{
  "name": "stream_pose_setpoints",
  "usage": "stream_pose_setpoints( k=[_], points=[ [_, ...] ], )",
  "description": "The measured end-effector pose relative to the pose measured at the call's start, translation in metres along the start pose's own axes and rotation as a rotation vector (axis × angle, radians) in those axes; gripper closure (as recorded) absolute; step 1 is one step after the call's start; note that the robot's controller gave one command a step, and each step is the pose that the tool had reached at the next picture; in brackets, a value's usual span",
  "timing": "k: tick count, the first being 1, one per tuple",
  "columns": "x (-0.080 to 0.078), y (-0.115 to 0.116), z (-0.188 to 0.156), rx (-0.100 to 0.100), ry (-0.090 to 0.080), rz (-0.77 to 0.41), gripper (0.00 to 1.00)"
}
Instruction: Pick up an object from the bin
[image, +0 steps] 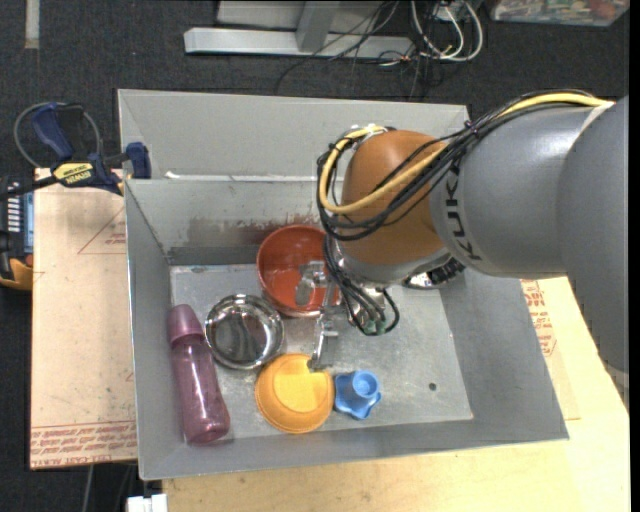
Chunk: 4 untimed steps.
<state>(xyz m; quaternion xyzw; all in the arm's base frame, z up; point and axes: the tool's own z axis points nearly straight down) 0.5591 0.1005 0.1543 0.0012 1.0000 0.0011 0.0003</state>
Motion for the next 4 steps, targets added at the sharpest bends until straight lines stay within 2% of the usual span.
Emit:
stream_pose_setpoints(
  k=[2, 3, 4],
  points=[
    [0.000, 0.000, 0.000, 0.000, 0.000, 0.004, 0.00],
    [0.002, -0.033, 0.016, 0.000, -0.001, -0.004, 0.00],
    [0.004, -0.013, -0.148, -0.005, -0.015, -0.032, 1.00]
  ],
)
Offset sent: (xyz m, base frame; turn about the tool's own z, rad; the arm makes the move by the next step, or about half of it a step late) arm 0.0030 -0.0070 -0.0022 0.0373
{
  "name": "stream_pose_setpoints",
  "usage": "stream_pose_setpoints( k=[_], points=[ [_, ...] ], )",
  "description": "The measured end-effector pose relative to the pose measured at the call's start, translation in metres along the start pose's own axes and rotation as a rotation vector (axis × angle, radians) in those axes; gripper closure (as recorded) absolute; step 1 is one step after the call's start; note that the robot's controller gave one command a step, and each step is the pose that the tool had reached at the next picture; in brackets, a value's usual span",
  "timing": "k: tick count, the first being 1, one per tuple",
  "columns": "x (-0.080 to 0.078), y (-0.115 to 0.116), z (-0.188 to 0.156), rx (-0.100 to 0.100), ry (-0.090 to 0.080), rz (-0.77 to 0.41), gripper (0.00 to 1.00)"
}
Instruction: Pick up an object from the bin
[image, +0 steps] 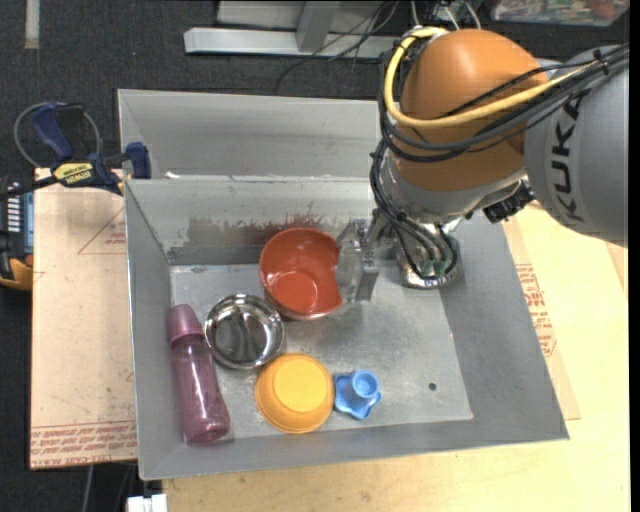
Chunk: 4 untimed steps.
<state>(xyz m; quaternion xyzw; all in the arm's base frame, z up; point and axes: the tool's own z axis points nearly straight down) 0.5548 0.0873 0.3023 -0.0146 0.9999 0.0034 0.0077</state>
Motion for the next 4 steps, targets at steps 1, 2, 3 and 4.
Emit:
stream_pose_setpoints(
  k=[1, 2, 3, 4],
  points=[
    [0.001, 0.000, 0.005, 0.001, 0.009, 0.001, 1.00],
    [-0.009, 0.006, 0.047, 0.000, 0.005, 0.009, 1.00],
    [0.012, 0.010, 0.038, -0.001, 0.000, 0.019, 1.00],
    [-0.003, 0.017, 0.085, -0.001, 0.005, 0.051, 1.00]
  ],
)
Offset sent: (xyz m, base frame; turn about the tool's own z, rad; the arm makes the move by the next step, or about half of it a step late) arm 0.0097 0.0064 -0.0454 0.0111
